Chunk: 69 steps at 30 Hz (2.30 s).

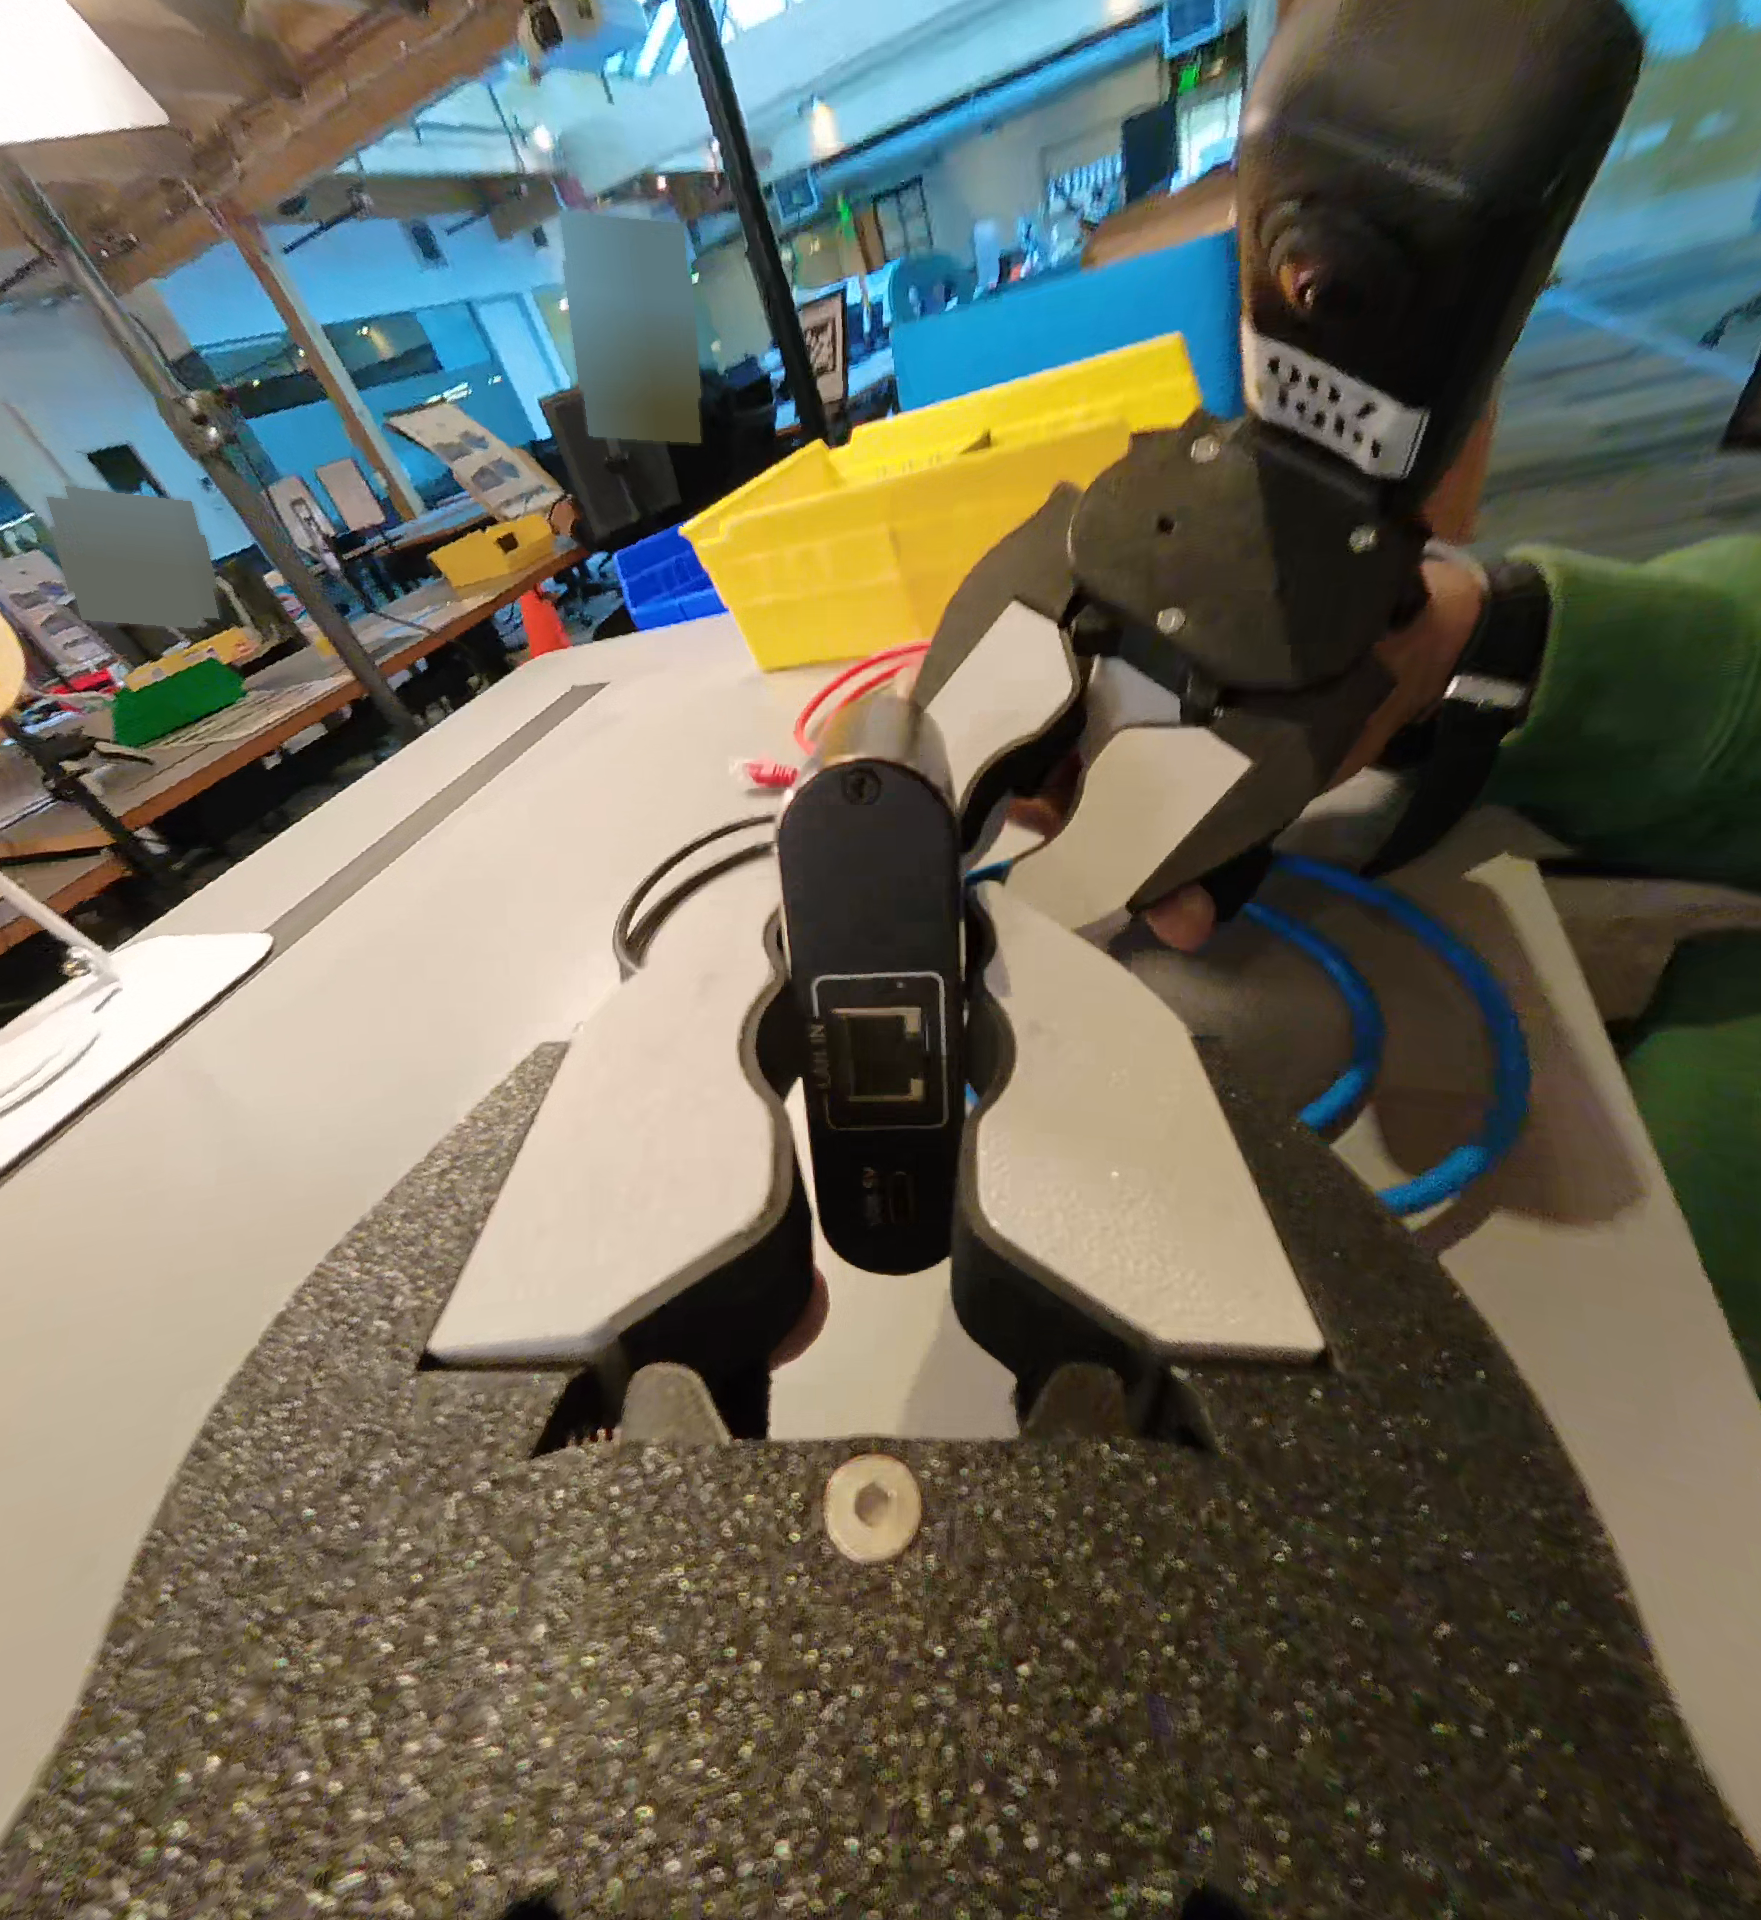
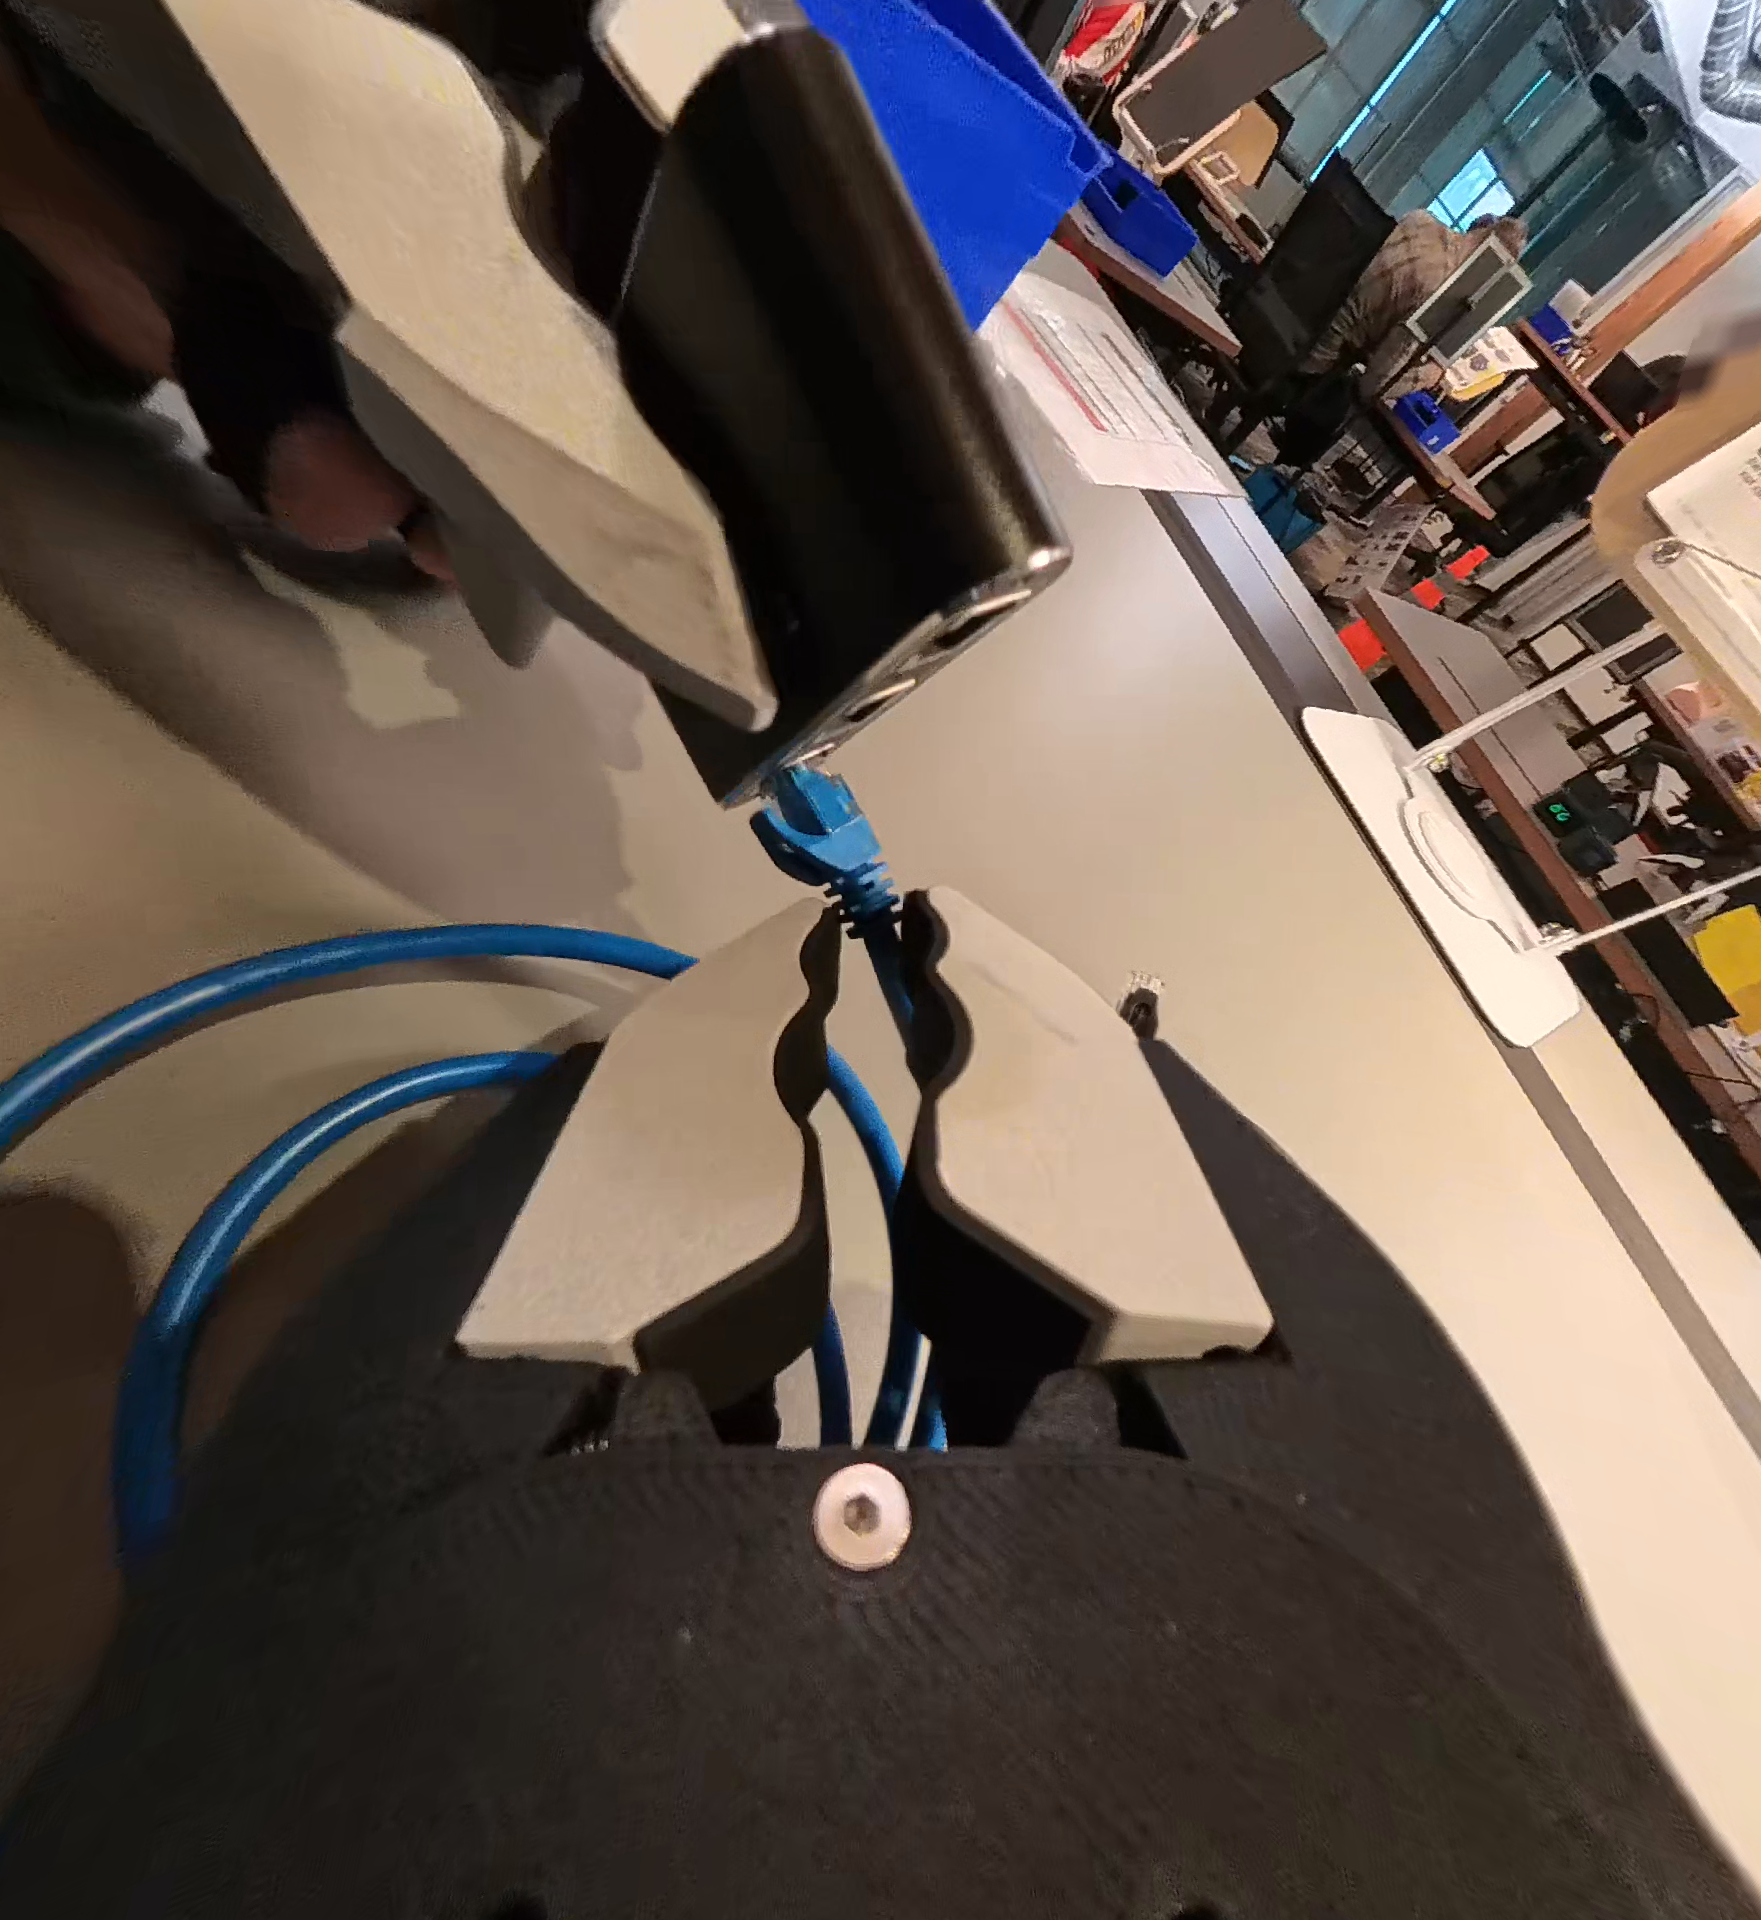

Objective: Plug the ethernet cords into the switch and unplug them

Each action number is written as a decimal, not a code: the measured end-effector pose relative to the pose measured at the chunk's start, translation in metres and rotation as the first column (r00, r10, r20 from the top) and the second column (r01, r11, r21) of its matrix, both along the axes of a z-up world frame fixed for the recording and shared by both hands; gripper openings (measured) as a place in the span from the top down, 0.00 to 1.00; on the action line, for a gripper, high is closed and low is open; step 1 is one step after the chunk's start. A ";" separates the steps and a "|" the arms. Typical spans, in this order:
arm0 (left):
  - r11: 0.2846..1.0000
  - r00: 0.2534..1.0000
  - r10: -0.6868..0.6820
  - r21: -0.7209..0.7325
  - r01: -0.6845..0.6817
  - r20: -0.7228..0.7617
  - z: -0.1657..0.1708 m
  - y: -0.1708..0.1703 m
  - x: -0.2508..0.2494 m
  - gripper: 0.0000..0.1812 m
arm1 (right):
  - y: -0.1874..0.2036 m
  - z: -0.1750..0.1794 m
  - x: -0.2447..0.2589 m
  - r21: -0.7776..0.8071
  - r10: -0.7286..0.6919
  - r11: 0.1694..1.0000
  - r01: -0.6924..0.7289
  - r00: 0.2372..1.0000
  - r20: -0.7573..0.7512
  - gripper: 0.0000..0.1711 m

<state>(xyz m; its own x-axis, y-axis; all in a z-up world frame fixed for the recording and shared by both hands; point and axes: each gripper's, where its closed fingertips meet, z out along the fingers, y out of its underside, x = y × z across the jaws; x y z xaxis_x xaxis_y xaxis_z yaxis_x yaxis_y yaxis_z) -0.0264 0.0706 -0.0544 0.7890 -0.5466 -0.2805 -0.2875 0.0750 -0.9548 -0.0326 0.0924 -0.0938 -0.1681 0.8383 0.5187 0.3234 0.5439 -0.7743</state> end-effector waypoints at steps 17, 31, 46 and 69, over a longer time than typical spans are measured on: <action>0.996 0.994 -0.080 0.022 0.082 -0.077 -0.006 -0.009 0.016 0.85 | -0.019 -0.010 0.005 0.023 0.114 0.993 -0.116 0.990 0.084 0.87; 1.000 0.978 -0.022 -0.012 0.021 -0.207 -0.025 -0.005 0.016 0.84 | -0.016 -0.013 0.007 0.146 0.109 0.982 -0.119 0.991 0.078 0.91; 0.998 0.996 -0.038 -0.047 0.034 -0.084 -0.014 -0.006 0.005 0.84 | -0.005 0.008 0.015 0.026 0.093 0.995 -0.092 0.995 -0.036 0.87; 0.996 0.983 -0.086 0.011 0.089 -0.164 -0.017 -0.011 0.018 0.84 | -0.032 -0.001 0.005 0.061 0.164 0.984 -0.166 0.986 0.031 0.88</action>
<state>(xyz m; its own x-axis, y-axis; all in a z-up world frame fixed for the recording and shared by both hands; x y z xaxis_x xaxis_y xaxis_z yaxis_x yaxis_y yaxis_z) -0.0085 0.0594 -0.0714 0.6812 -0.6050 -0.4122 -0.4309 0.1238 -0.8939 -0.0272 0.0606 -0.0944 -0.3155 0.7637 0.5633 0.2445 0.6390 -0.7294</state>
